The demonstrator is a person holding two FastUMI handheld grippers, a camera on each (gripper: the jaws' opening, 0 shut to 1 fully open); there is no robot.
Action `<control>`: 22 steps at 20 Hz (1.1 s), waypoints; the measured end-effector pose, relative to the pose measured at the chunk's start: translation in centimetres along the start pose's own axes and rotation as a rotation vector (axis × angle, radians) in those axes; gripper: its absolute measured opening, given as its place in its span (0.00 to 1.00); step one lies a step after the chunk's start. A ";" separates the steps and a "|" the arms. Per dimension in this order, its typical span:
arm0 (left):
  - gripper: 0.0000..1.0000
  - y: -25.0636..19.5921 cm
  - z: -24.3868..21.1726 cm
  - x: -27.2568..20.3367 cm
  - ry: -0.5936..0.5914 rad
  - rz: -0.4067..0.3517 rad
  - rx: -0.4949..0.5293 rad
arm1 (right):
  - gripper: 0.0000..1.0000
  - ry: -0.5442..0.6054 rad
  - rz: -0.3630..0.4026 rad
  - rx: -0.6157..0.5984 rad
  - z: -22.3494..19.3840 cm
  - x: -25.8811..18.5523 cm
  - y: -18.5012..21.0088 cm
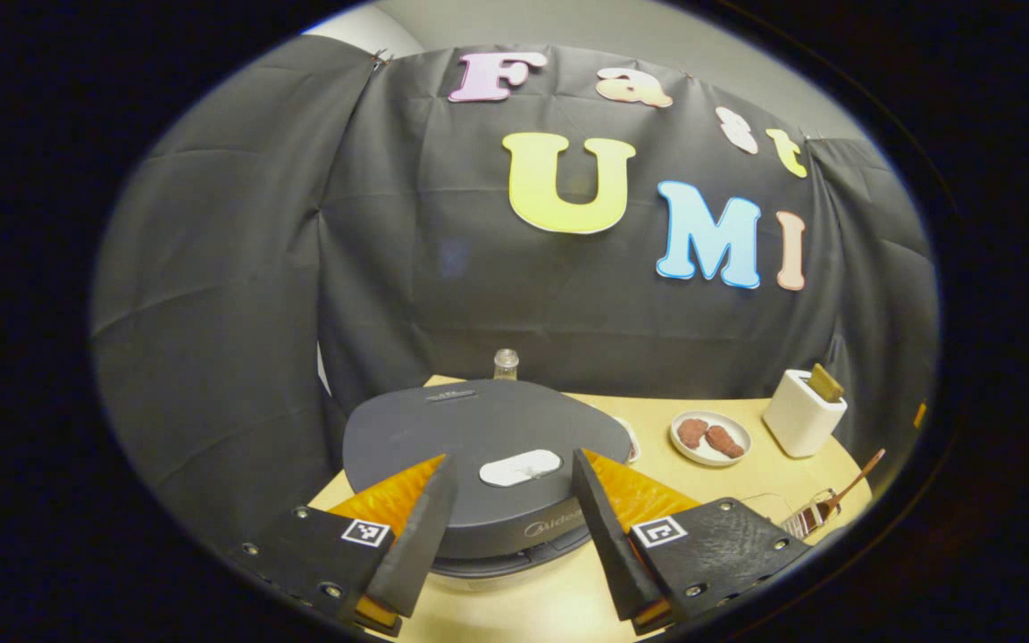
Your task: Close the left gripper, press the button to open the rice cooker; take a wooden spoon from the chopstick holder with the right hand, scoop a spoonful of rice and pour it into the rice cooker, then put the wooden spoon back into the chopstick holder.
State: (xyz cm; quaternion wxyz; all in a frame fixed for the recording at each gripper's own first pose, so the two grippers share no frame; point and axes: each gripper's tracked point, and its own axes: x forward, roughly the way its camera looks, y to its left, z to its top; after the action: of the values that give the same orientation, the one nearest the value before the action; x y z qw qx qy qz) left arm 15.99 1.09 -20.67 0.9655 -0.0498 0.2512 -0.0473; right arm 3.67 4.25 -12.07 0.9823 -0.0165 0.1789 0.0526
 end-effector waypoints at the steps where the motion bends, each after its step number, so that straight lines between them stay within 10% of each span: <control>1: 0.83 0.0 -0.5 0.1 0.005 0.000 -0.004 | 0.98 0.001 0.002 -0.003 0.0 0.1 0.0; 22: 0.82 -3.5 -1.4 -0.6 -0.126 -0.006 0.140 | 0.98 -0.057 0.049 -0.007 2.4 0.7 0.9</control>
State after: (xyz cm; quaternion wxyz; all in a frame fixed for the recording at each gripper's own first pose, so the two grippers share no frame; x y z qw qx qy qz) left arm 14.52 -2.36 -21.18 0.9803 0.0142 0.1859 -0.0645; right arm 5.04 5.34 -10.09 0.9854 -0.0142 0.1508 0.0778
